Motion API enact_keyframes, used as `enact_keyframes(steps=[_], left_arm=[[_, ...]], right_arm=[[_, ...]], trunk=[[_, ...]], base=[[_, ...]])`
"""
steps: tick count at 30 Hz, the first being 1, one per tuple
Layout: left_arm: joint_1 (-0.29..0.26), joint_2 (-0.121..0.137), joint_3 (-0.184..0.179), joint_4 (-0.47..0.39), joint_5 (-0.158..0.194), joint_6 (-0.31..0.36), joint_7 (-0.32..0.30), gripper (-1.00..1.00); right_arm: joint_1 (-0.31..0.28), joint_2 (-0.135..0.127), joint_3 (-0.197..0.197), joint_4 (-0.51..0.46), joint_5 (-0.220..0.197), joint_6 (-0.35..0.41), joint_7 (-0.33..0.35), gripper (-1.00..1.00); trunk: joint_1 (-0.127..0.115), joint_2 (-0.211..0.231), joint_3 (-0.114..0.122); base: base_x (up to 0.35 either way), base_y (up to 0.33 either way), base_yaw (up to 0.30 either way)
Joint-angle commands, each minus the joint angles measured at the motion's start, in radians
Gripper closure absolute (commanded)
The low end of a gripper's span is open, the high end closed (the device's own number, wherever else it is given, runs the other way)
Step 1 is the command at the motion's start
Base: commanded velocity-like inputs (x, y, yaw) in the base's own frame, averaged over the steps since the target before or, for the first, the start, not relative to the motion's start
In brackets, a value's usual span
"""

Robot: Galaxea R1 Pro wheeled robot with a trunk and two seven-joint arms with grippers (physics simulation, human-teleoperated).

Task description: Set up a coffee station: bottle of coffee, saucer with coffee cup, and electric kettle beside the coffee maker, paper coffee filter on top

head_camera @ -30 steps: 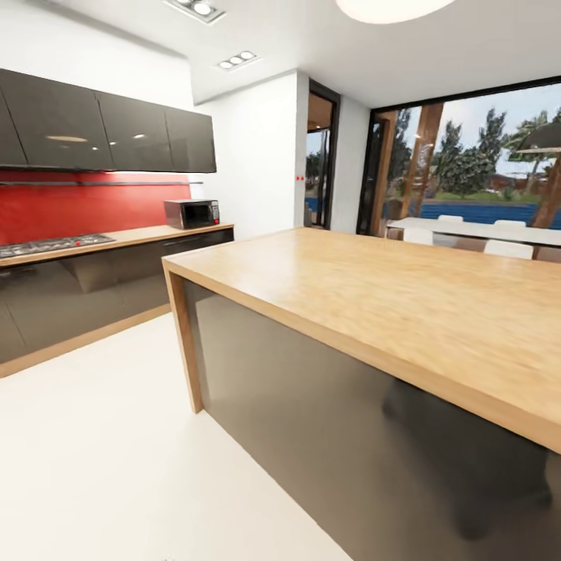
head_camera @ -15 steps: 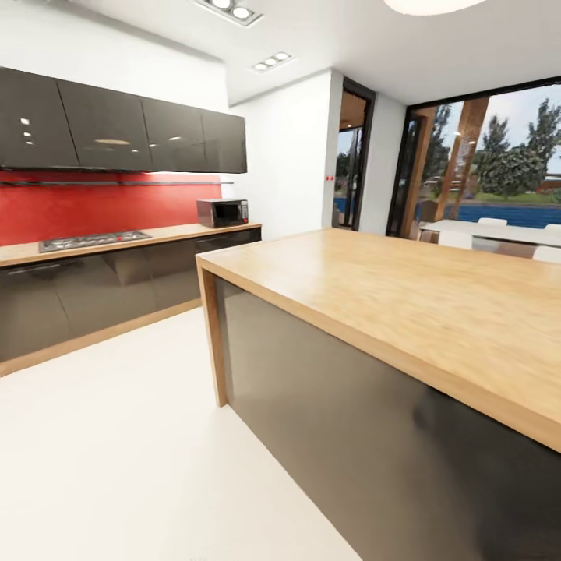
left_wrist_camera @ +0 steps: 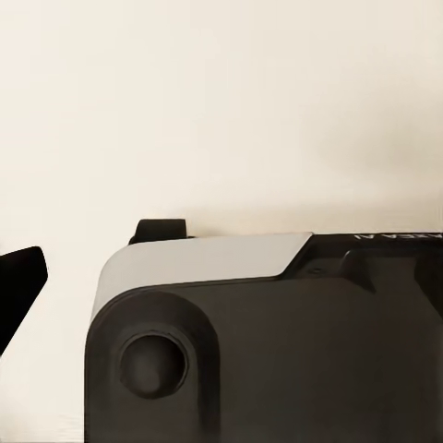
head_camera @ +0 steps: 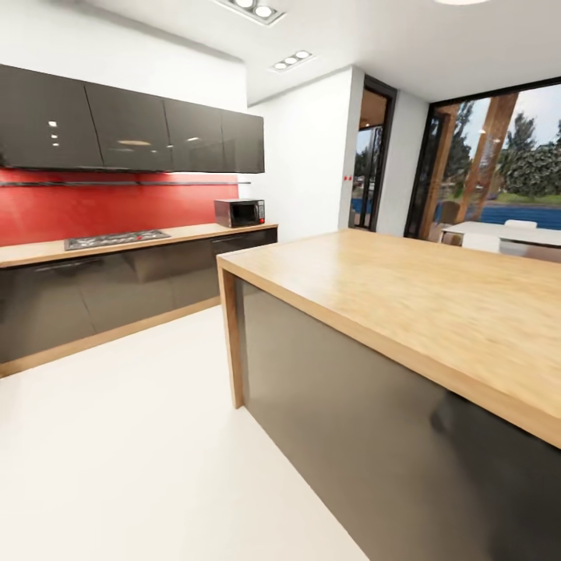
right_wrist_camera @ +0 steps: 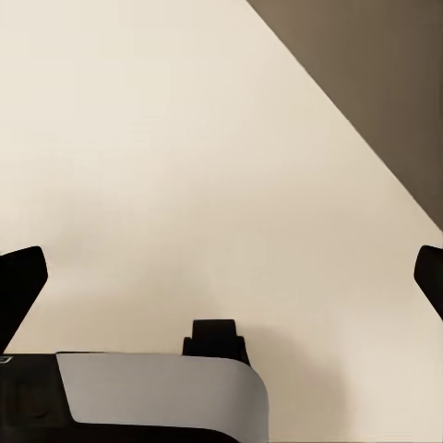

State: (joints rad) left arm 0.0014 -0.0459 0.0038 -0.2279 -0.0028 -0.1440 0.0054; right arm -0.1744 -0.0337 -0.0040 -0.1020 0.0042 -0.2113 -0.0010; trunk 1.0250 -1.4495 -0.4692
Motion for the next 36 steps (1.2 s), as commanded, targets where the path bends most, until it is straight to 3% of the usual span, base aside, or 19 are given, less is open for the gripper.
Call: enact_keyframes(steps=[1,36], left_arm=[[0.000,0.000,0.001,0.000,0.000,-0.001,0.000,-1.00],[0.000,0.000,-0.001,-0.001,0.000,-0.002,-0.001,-1.00]], right_arm=[[0.000,0.000,0.000,0.001,0.000,-0.003,0.000,-1.00],[0.003,0.001,-0.001,0.001,0.000,-0.005,-0.002,-1.00]], trunk=[[0.000,0.000,-0.001],[0.000,0.000,-0.001]], base=[[0.007,0.008,0.228],[0.000,0.000,0.244]])
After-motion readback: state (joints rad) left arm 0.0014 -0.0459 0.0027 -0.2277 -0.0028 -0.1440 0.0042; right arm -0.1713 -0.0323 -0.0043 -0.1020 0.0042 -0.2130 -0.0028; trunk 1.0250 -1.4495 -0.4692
